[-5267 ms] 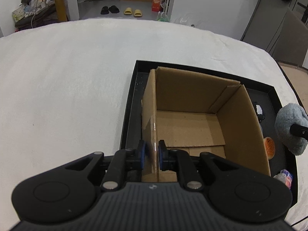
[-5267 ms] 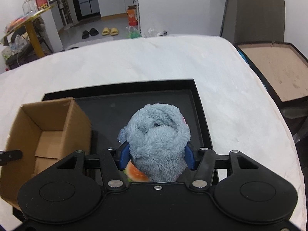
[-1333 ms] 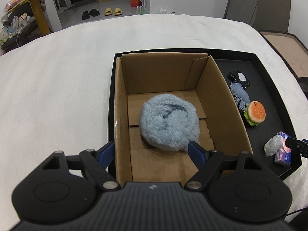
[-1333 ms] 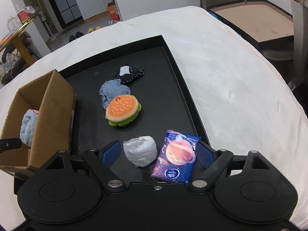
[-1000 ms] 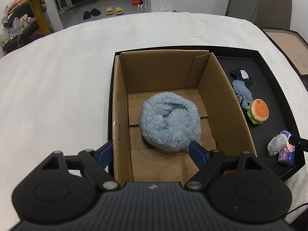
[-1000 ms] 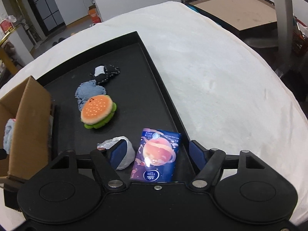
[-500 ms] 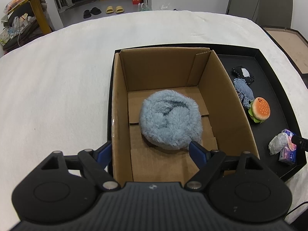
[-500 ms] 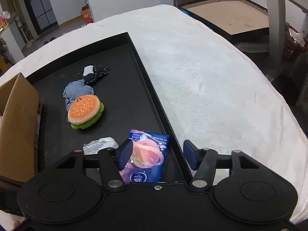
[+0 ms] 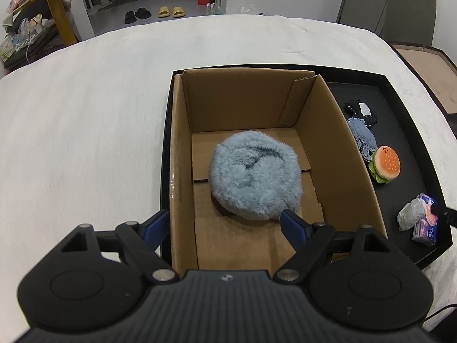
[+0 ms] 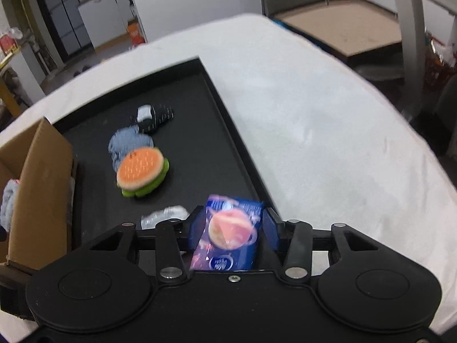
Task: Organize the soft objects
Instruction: 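Close the right tool on the tissue pack and lift it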
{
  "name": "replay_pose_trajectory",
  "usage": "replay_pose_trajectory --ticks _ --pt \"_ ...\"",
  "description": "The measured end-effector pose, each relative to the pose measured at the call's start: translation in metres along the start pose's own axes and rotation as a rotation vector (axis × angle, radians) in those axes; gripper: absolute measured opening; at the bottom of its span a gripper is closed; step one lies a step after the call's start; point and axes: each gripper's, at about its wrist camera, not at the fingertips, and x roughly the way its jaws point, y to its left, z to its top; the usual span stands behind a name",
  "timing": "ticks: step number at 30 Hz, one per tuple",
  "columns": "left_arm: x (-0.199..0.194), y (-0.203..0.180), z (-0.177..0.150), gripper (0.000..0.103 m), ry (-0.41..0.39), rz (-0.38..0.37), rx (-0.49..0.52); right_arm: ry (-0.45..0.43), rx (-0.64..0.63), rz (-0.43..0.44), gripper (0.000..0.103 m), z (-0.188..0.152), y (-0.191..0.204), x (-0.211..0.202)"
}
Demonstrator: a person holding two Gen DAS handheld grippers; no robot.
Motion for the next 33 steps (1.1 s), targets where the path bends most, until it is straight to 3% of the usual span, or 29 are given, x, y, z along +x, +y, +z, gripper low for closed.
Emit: replay_pose_trajectory --ticks 3,5,11,17,33 --pt "0.0 0.0 0.0 0.083 -0.002 -0.004 -0.001 0.048 0.001 0.004 0.047 -0.002 0.004 0.009" --pt "0.0 0.001 0.0 0.083 -0.002 -0.008 -0.002 0.072 0.0 -0.004 0.054 -0.004 0.006 0.014" --pt "0.002 0.001 0.0 0.083 0.002 -0.018 -0.002 0.162 -0.035 -0.026 0.058 -0.003 0.015 0.027" --pt "-0.002 0.001 0.001 0.083 -0.009 -0.02 0.002 0.125 -0.076 -0.032 0.053 0.002 0.02 0.018" --pt "-0.015 0.015 0.001 0.083 -0.06 -0.029 -0.033 0.001 -0.105 0.012 0.052 0.033 0.038 -0.021"
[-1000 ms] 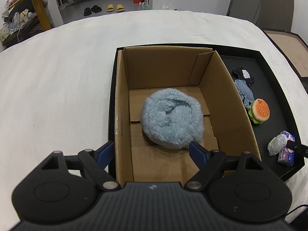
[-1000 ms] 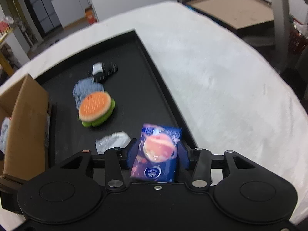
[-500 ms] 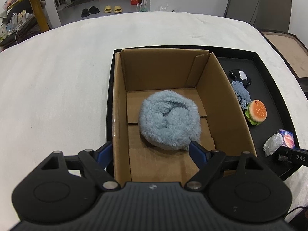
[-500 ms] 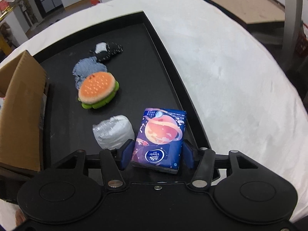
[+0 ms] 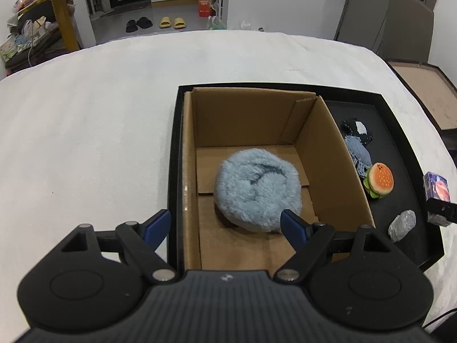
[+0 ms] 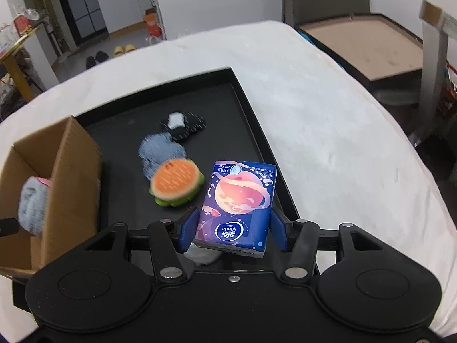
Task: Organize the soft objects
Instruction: 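Close the right tool on the tissue pack and lift it, then carry the tissue pack into the box and open the right tool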
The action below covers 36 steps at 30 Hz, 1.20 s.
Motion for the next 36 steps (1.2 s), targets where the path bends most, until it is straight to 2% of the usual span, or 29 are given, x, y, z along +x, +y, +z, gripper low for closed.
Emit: replay_pose_trajectory --ticks 14,22,27,36 --pt "0.003 0.022 0.003 0.08 -0.039 -0.025 -0.049 -0.112 -0.139 0.074 0.052 0.024 0.05 -0.017" --pt "0.009 0.028 0.004 0.077 -0.06 -0.042 -0.07 -0.141 -0.198 0.098 0.053 0.03 0.078 -0.019" --pt "0.011 0.031 0.005 0.069 -0.063 -0.051 -0.084 -0.153 -0.225 0.115 0.053 0.037 0.096 -0.019" --pt "0.019 0.041 0.003 0.043 -0.067 -0.07 -0.122 -0.159 -0.312 0.177 0.053 0.045 0.135 -0.013"
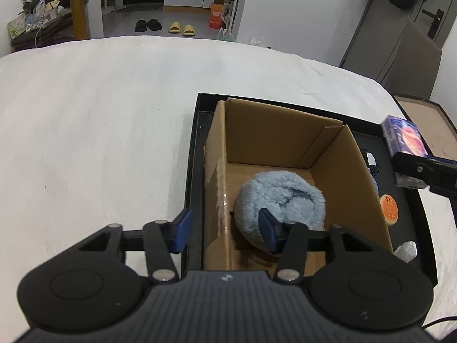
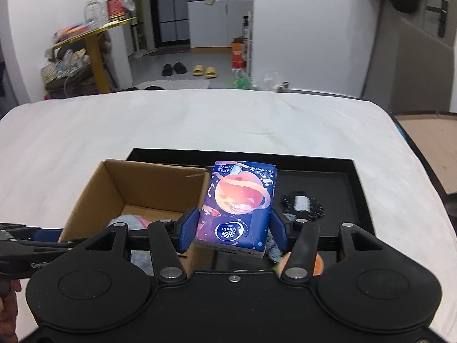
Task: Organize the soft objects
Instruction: 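Carry the tissue pack into the box and open the right tool, then move the right tool down onto the hamburger plush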
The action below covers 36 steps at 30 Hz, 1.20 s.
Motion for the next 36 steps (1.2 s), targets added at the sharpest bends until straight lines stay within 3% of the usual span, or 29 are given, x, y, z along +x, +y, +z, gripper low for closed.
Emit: replay_pose_trajectory --ticks 5,8,14,15,17,22,36 --pt "0.003 0.009 0.001 0.019 0.001 -0.026 -0.039 -0.002 -0.04 0.032 0.053 0.007 0.019 0.006" --pt "0.004 0.009 0.001 0.016 0.0 -0.034 -0.047 -0.002 -0.052 0.049 0.053 0.012 0.027 0.012" --pt "0.005 0.014 0.0 0.016 0.001 -0.045 -0.075 0.01 -0.08 0.1 0.054 0.014 0.043 0.017" --pt "0.005 0.014 0.0 0.016 0.001 -0.046 -0.079 0.024 -0.085 0.103 0.056 0.014 0.046 0.02" --pt "0.005 0.014 0.001 0.016 0.001 -0.046 -0.08 0.048 -0.093 0.079 0.069 0.013 0.049 0.021" --pt "0.004 0.012 0.002 0.016 0.003 -0.04 -0.068 0.034 -0.05 0.071 0.075 0.012 0.039 0.011" --pt "-0.001 -0.007 0.005 0.02 0.012 0.006 -0.018 0.037 0.031 0.024 0.077 -0.006 0.006 -0.008"
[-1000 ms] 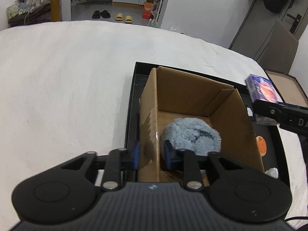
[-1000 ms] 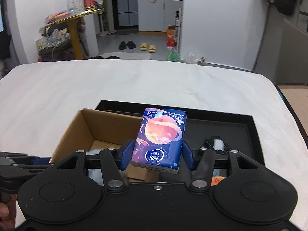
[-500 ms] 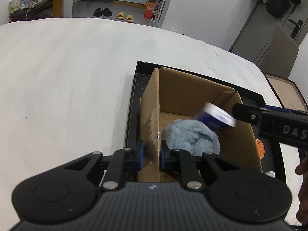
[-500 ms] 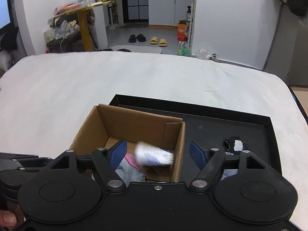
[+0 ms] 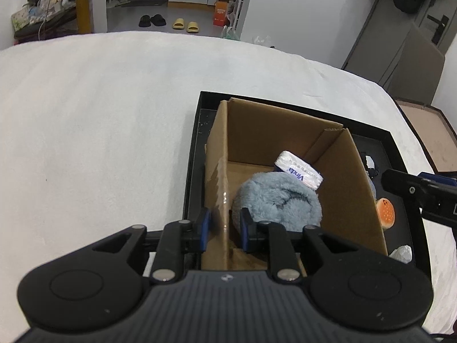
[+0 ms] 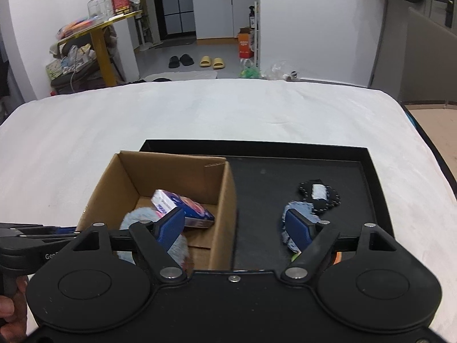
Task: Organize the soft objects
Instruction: 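Move the right tool down onto the hamburger plush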
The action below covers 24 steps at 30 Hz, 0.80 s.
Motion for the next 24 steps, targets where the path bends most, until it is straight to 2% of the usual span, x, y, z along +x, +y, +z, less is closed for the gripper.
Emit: replay_pose_trajectory --ticks 4,6,8,11,18,20,24 --pt "0.0 -0.002 0.0 0.02 0.004 0.007 -0.005 -0.002 0.011 -0.006 0.077 -0.004 -0.009 -0.003" --pt "0.0 -0.003 0.0 0.025 0.012 0.011 -0.001 -0.001 0.018 -0.01 0.077 -0.007 -0.013 -0.004" --pt "0.0 -0.004 0.0 0.039 0.022 0.013 -0.004 -0.001 0.026 -0.013 0.077 -0.01 -0.017 -0.005" --pt "-0.002 -0.007 0.0 0.052 0.018 0.024 -0.001 0.0 0.036 -0.016 0.077 -0.013 -0.024 -0.005" --pt "-0.004 -0.018 0.0 0.063 0.011 0.065 0.045 -0.008 0.06 -0.021 0.078 -0.019 -0.038 -0.008" --pt "-0.003 -0.019 0.0 0.069 0.013 0.076 0.052 -0.008 0.069 -0.024 0.079 -0.021 -0.042 -0.008" --pt "-0.004 -0.022 0.001 0.078 0.02 0.066 0.07 -0.001 0.108 -0.025 0.081 -0.029 -0.056 -0.007"
